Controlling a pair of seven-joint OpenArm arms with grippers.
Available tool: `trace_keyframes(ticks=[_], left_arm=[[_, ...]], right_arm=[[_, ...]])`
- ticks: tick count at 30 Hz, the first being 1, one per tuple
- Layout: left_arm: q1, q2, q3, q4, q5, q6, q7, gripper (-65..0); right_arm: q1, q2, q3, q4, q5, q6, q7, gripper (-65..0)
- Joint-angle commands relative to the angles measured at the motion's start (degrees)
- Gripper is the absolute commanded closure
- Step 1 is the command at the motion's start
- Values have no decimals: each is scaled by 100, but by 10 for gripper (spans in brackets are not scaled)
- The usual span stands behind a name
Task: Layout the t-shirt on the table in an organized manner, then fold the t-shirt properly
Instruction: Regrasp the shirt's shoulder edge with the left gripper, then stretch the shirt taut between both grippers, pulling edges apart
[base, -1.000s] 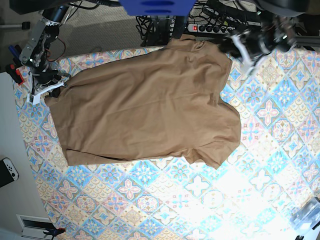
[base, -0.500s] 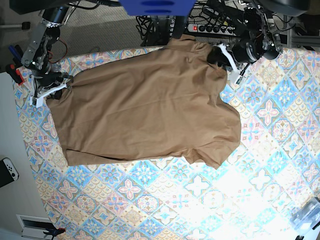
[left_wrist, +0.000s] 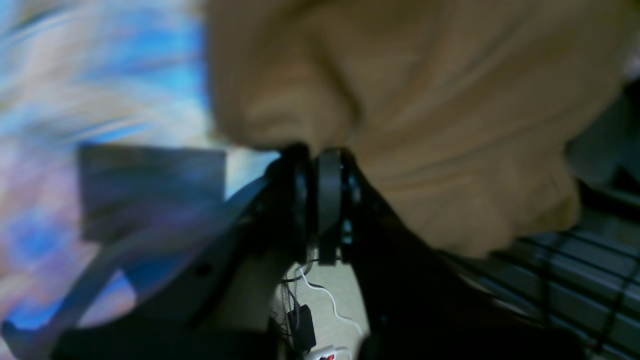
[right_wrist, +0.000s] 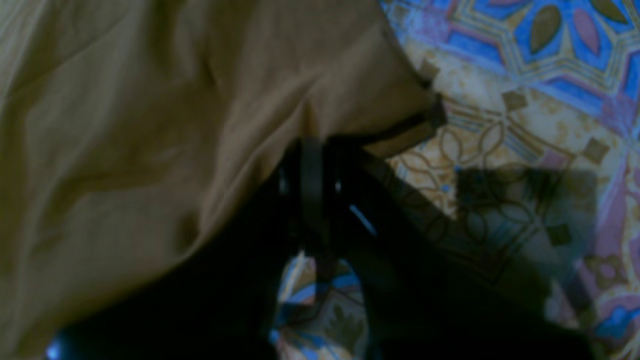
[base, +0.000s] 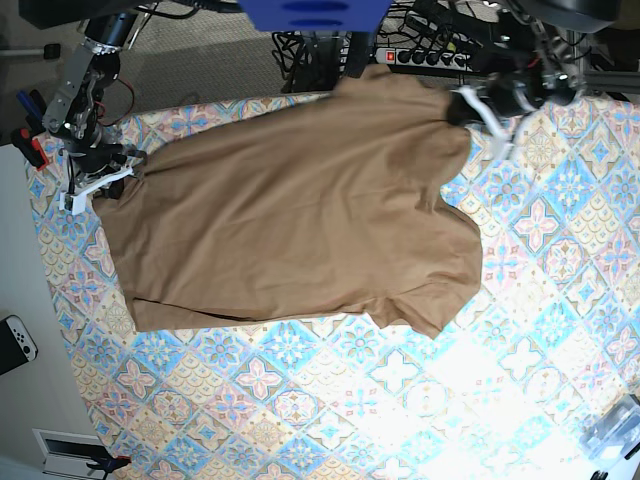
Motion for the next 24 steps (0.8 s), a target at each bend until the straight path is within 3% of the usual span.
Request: trace_keyframes(ticks=[1,4,9,17,24], left_arm=[[-71,-103,-114,67,50,29,18,0],[-432,-314,-193,23,94,29,343,0],[-933,-322,-193,75,208,29,963,0],[-1038,-296,-193,1552,235,29,963,0],[-1188,-296,-193,1649,543,29,963,0]], right_arm=[[16,0,-25,7,33,36,-203,0],[25,0,-25,-2,33,27,-203,0],[25,0,-17,51,33,18,-203,0],[25,0,-17,869,42,18,-167,0],[-28,0,-17,1713,42,18,-194,0]])
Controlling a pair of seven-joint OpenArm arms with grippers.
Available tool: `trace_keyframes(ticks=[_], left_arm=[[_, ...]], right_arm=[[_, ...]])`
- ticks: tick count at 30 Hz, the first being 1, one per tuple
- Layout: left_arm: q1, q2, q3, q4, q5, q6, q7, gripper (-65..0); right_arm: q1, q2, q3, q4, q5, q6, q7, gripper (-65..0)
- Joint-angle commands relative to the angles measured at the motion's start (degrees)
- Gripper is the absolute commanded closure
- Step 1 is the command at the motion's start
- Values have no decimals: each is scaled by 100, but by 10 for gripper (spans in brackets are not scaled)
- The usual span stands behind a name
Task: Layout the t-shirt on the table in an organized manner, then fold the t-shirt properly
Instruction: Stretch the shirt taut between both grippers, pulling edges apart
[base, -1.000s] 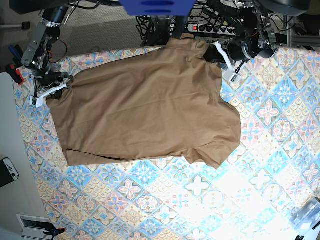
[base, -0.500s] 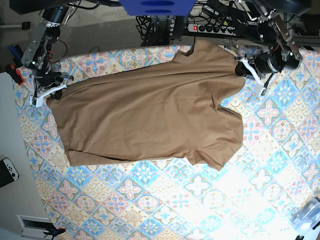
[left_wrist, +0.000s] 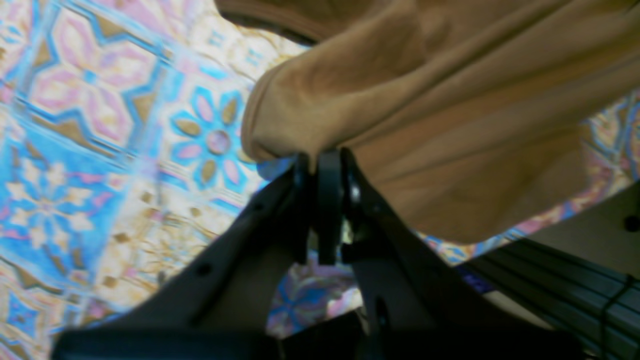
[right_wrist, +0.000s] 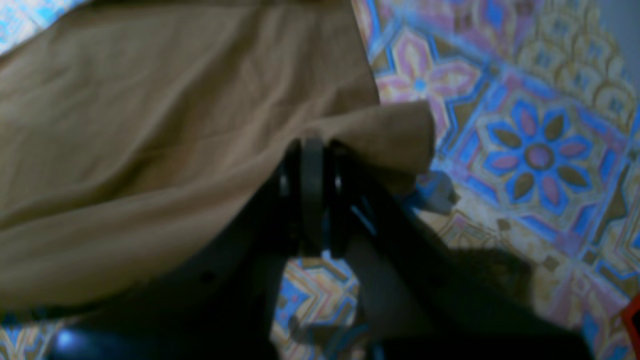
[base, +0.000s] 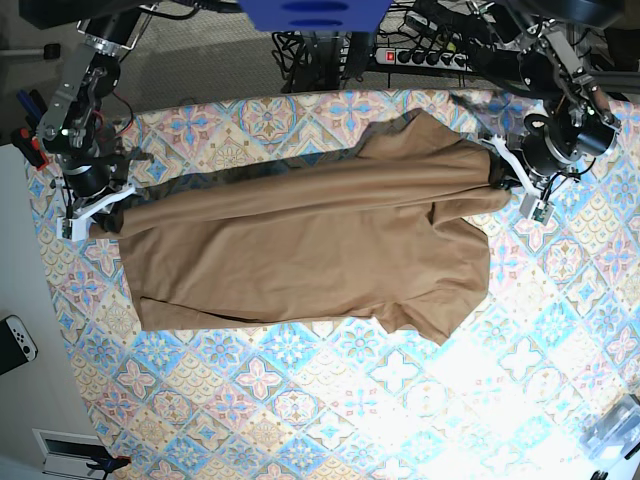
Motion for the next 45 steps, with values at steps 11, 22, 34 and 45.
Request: trace_keyframes(ticks=[11,22,34,45], left_arm=[[-333,-53,-27,93,1414,12,-49,0],[-403,377,325,102,2609,12,-49,0],[-96,26,747,75,3656,12,-49,0],[107,-299,1125,84,3664,12,-49,-269]], right_arm=[[-151,69,36,73,33,-12,104,0],[104,69,27,-428,33,-12,69,0],[754,69,-8,-1808,25,-12,42,0],[658,105,-8,-1465,16,23,-397,-256]])
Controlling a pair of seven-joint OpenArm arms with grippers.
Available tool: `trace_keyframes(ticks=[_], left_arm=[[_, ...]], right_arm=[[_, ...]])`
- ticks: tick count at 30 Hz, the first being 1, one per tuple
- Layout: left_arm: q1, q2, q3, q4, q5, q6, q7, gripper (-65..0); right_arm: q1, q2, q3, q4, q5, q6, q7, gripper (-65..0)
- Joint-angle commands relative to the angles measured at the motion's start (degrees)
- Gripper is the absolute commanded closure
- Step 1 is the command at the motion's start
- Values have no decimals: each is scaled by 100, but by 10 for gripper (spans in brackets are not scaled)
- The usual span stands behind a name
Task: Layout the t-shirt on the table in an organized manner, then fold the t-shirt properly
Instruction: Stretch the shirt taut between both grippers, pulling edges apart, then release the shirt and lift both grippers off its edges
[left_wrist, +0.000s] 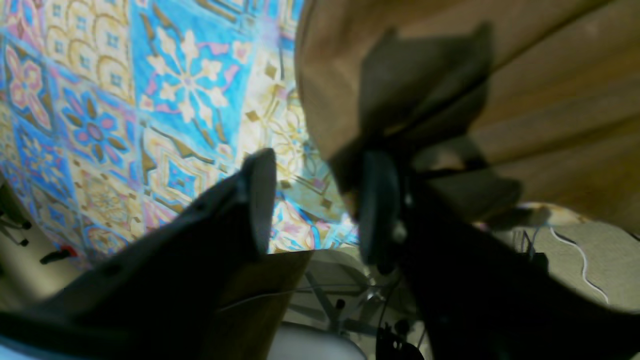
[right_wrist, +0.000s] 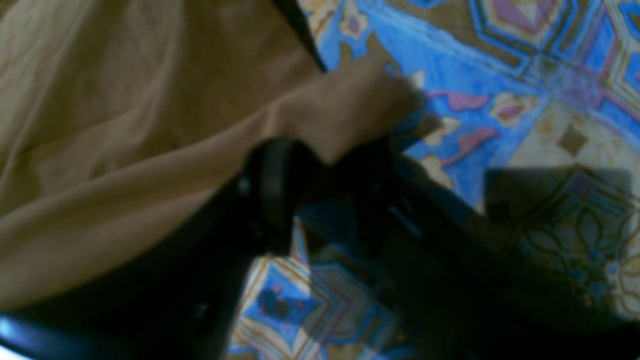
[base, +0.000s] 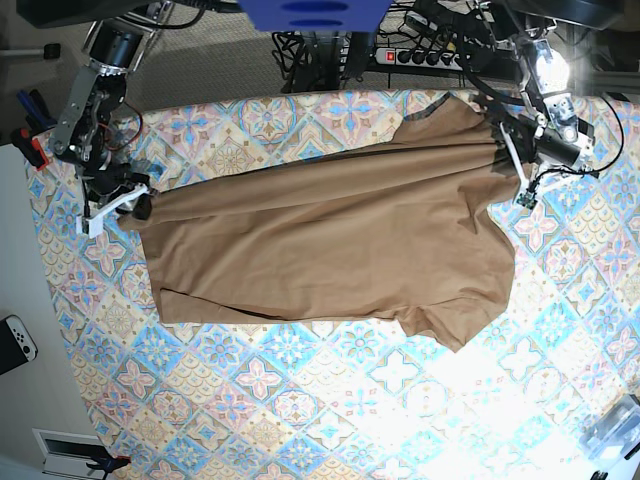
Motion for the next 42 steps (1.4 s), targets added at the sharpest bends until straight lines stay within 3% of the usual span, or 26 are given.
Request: trace_keyframes(ticks=[1,6,11,20,25,28,32,37,42], left_arm=[[-22,-74,-18,95,176,12,23,-269],[-49,-127,-89,104,176,12,23,-269],[-189,-22,-528,95,106,12,-491,-269],[-154,638,-555,104,176,12,-1827,-268],[-339,910,-897,95,124,12,-1862,-268],[-761,1236,-1363,95,176,12,-1862,-268],[-1429,1420,-1908,86,185,12,-1862,-268],[-1904,1411,-1996,51,255,12,-1862,-268],[-2115,1447,-1996,-2,800,12,-1880,-268]], right_arm=[[-31,120,44,260,-69,-62,75,-282],[-427,120,53,1095,-69,-62,110,-378],[-462,111,88,1843,-69,-62,119,-381],[-436,94,88,1992,-69,-62,127,-381],[-444,94,88,1975,-69,-62,127,-381],[-418,94,88,1983,-69,-62,127,-381],[-409,94,44,1931,-69,-62,136,-381],[-128,129,-96,1913,-69,-54,136,-381],[611,305,-844,1324,-69,-45,136,-381]])
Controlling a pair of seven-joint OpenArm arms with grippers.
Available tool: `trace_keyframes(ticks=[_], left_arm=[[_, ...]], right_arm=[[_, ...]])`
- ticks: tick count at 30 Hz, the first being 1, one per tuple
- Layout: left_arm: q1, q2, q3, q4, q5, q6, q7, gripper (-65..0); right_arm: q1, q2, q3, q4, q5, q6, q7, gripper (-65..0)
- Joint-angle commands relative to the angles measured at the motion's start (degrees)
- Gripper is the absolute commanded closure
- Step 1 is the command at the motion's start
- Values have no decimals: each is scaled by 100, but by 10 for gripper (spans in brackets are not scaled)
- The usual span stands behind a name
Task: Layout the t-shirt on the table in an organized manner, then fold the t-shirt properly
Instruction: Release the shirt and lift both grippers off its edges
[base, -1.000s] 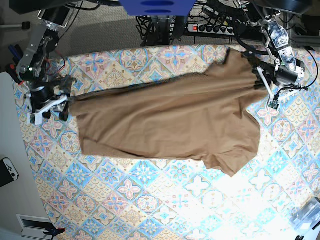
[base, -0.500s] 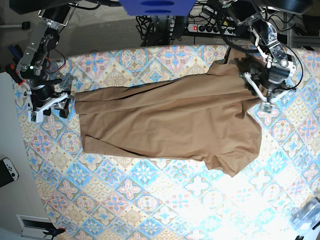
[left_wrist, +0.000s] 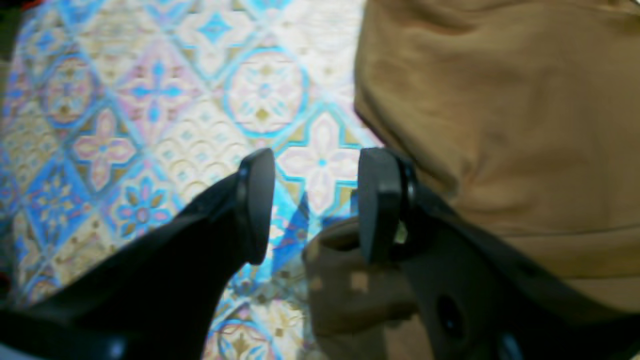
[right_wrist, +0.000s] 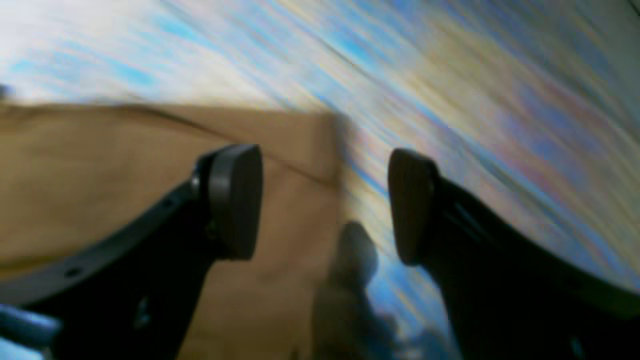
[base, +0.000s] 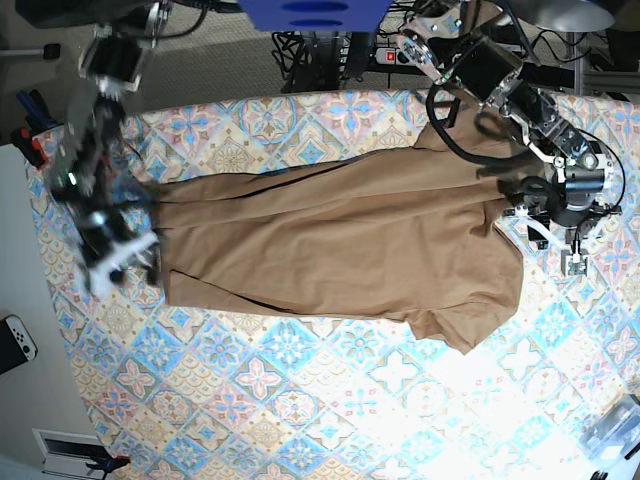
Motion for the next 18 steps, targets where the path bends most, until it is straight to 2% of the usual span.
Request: trace_keyframes(ticks=[1,4,10,18], left_arm=[[-47,-14,19,81,42,14,-101,-268],[15,-22,19,-15,130,14,-101,-268],[182,-57,10,-59,130,14,-110,-268],[235,-93,19,-68,130,14,-92,-268]], right_arm=[[19,222,-47,-100,-83,-7,20,-381],[370,275,-301,-618,-83,177,258,-381],[819,574,-732,-1964,-83,186,776,-381],[1346,653,-1550,-3256,-83,195,1471,-381]])
